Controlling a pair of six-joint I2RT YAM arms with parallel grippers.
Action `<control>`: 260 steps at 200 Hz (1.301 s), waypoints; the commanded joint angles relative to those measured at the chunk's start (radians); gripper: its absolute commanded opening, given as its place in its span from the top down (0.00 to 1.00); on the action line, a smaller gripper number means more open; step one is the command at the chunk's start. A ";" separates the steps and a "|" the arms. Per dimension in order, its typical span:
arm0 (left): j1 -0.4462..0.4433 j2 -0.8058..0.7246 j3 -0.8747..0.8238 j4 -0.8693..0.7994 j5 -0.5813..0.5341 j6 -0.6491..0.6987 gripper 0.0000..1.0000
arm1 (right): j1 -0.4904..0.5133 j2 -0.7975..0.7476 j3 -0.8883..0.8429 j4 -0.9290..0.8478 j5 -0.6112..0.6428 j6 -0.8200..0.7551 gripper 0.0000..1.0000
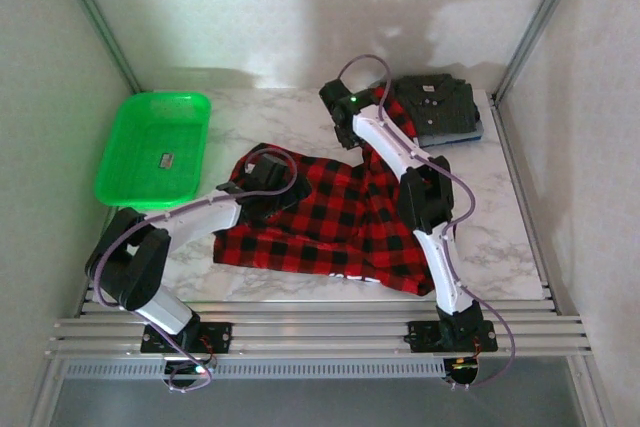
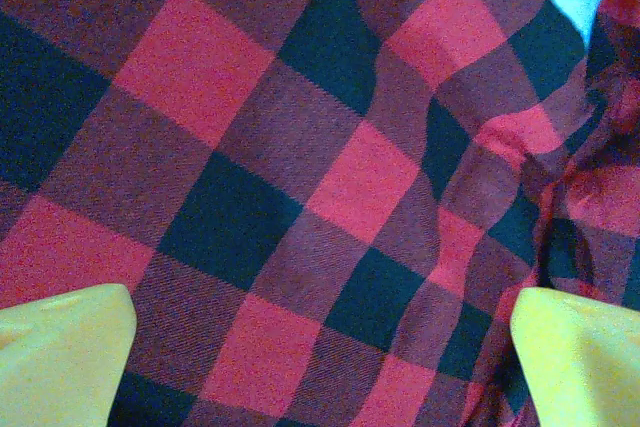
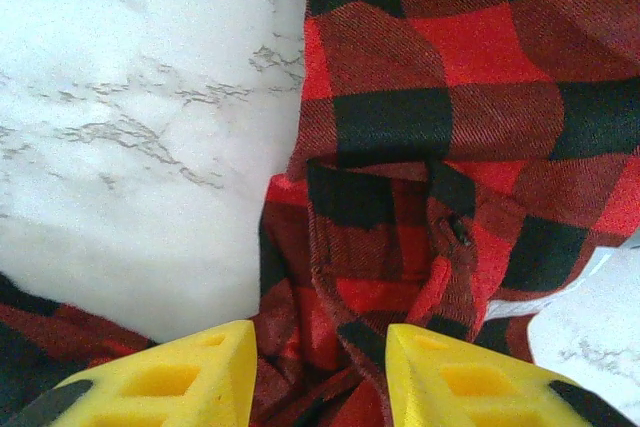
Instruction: Fold and stack the long sleeve shirts
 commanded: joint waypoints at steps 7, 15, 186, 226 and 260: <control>-0.004 -0.042 -0.030 0.001 -0.030 0.006 0.04 | 0.002 0.047 0.035 -0.031 0.050 -0.055 0.64; -0.003 -0.045 -0.037 0.002 -0.032 0.004 0.04 | 0.001 0.055 0.029 -0.027 0.052 -0.058 0.64; 0.020 -0.051 -0.138 0.057 -0.063 -0.035 0.04 | -0.101 -0.351 -0.110 0.286 -0.195 0.084 1.00; 0.020 -0.025 -0.144 0.068 -0.052 -0.024 0.04 | -0.184 -0.435 -0.237 0.339 -0.397 0.166 1.00; 0.020 -0.003 -0.143 0.073 -0.044 -0.015 0.04 | -0.234 -0.443 -0.336 0.364 -0.490 0.208 1.00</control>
